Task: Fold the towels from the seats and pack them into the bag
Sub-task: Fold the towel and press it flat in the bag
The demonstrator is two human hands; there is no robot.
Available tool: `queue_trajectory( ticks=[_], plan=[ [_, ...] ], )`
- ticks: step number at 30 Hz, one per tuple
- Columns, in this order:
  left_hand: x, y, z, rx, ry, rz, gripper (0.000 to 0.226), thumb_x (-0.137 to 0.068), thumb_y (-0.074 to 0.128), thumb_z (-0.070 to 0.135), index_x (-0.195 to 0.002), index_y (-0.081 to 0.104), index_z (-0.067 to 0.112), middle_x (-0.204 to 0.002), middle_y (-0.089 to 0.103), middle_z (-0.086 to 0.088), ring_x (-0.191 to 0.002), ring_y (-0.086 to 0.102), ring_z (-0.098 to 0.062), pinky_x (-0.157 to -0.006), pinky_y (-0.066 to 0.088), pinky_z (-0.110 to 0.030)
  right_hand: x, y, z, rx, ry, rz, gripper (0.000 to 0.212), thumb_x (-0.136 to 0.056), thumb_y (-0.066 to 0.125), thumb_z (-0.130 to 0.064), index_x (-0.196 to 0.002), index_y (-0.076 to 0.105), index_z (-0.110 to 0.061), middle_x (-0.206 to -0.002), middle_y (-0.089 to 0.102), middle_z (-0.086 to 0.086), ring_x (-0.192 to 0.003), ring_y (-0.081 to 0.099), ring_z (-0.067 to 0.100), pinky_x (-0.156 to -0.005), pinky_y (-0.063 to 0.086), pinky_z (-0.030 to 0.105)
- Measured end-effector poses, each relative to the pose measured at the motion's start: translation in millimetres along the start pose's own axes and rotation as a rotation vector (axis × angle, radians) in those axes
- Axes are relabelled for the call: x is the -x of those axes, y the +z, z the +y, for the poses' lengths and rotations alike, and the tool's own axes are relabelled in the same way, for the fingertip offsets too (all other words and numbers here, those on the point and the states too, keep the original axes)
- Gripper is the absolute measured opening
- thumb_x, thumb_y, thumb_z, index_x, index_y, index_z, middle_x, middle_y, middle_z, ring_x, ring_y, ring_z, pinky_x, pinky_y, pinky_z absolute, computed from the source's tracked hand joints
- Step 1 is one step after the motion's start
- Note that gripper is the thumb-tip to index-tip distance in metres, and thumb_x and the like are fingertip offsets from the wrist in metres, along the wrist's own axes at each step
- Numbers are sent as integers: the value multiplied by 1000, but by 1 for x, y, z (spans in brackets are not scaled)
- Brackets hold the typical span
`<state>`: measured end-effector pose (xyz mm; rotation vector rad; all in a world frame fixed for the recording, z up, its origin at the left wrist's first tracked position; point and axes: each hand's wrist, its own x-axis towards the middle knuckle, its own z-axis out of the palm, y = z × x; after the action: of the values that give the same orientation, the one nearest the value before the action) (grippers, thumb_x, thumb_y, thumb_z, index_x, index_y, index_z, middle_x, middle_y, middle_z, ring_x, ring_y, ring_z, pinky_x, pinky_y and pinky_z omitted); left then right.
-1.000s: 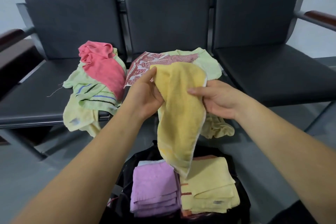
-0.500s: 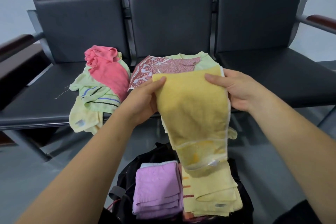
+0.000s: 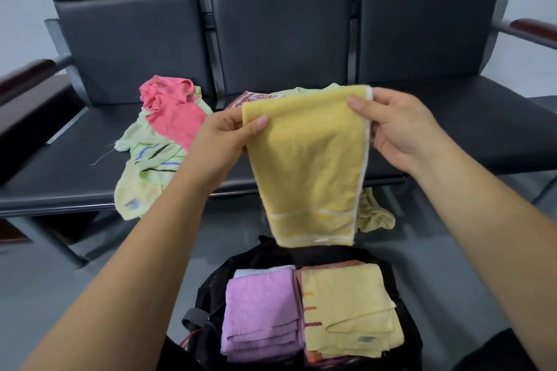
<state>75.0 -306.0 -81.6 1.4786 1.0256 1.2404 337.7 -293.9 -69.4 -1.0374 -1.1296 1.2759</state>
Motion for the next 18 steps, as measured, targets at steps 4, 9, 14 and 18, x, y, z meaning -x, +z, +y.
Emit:
queue_trajectory(
  ticks=[4, 9, 14, 18],
  plan=[
    [1, 2, 1, 6, 35, 77, 22, -97, 63, 18, -114, 73, 8, -106, 76, -11, -97, 71, -21, -90, 59, -43, 0, 9, -8, -237, 31, -6, 30, -94, 69, -17, -115, 68, 3, -108, 75, 17, -101, 74, 28, -80, 60, 38],
    [-1, 1, 2, 14, 63, 37, 21, -101, 56, 8, -119, 66, 10, -104, 75, -5, -100, 70, -20, -89, 55, -40, 3, 8, -14, -203, -1, -92, 27, -94, 63, -5, -116, 65, 11, -114, 72, 24, -109, 71, 31, -89, 59, 36],
    [0, -6, 8, -29, 107, 150, 12, -96, 66, 11, -105, 73, 10, -91, 75, -3, -91, 68, -18, -90, 56, -42, 1, 1, -11, 37, -130, 69, 8, -93, 70, -10, -95, 75, -4, -107, 75, 19, -106, 72, 34, -92, 60, 46],
    [2, -6, 10, -69, 151, 217, 9, -93, 70, 14, -99, 75, 10, -84, 75, 3, -85, 68, -11, -89, 57, -35, 3, 5, -10, 86, -188, 98, 7, -91, 73, -12, -91, 76, -6, -104, 75, 20, -103, 72, 35, -93, 59, 50]
  ],
)
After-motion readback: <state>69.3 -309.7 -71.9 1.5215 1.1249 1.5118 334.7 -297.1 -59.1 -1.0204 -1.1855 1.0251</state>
